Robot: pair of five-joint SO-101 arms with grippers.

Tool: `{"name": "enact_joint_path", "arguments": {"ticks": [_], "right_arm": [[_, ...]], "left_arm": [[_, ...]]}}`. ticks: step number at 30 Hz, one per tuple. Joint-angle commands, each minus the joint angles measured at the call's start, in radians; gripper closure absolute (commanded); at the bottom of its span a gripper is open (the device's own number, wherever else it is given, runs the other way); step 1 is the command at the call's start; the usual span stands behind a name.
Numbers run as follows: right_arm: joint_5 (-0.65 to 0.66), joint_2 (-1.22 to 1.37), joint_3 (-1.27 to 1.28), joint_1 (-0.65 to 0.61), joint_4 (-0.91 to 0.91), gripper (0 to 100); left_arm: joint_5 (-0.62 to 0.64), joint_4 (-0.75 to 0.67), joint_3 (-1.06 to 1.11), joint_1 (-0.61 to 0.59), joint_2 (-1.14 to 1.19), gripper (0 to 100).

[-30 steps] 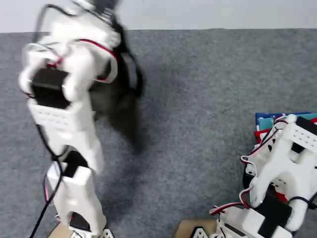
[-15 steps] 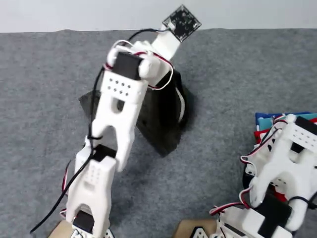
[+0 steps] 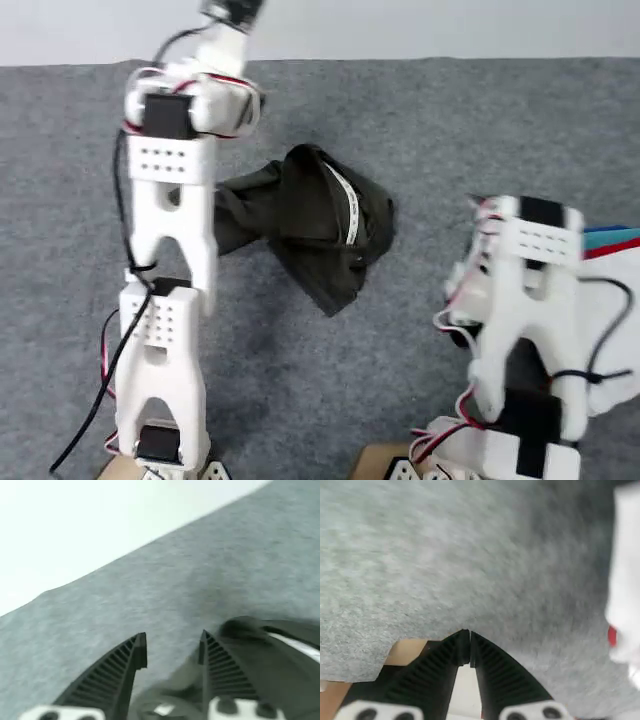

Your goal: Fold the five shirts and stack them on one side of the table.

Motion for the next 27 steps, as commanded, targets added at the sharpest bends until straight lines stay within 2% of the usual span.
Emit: {"name": "enact_joint_path", "arguments": {"ticks": [1, 5, 7, 10, 14, 17, 21, 27], "right_arm": [[0.009, -0.041, -0.117, -0.168, 0.019, 98.7], [0.012, -0.025, -0.181, -0.305, -0.028, 98.7], [0.055, 0.013, -0.198, -0.358, -0.051, 98.9], [0.132, 0.111, -0.218, -0.433, -0.059, 98.9], [0.144, 0.255, -0.278, -0.518, -0.048, 98.3], [0.144, 0.349, -0.353, -0.578, -0.050, 92.5], [0.146, 0.455, -0.454, -0.642, -0.048, 81.5], [0.207, 0.598, -0.617, -0.694, -0.048, 80.0]], "left_arm": [[-0.017, -0.018, -0.036, -0.084, -0.008, 82], [-0.012, 0.029, -0.036, -0.219, -0.005, 82], [-0.011, 0.071, -0.035, -0.290, 0.003, 82], [-0.011, 0.123, -0.039, -0.397, 0.035, 82], [-0.011, 0.155, -0.036, -0.540, 0.080, 82], [-0.015, 0.155, -0.036, -0.629, 0.109, 82], [-0.017, 0.155, -0.036, -0.706, 0.143, 82], [-0.017, 0.155, -0.036, -0.740, 0.195, 82]]}}
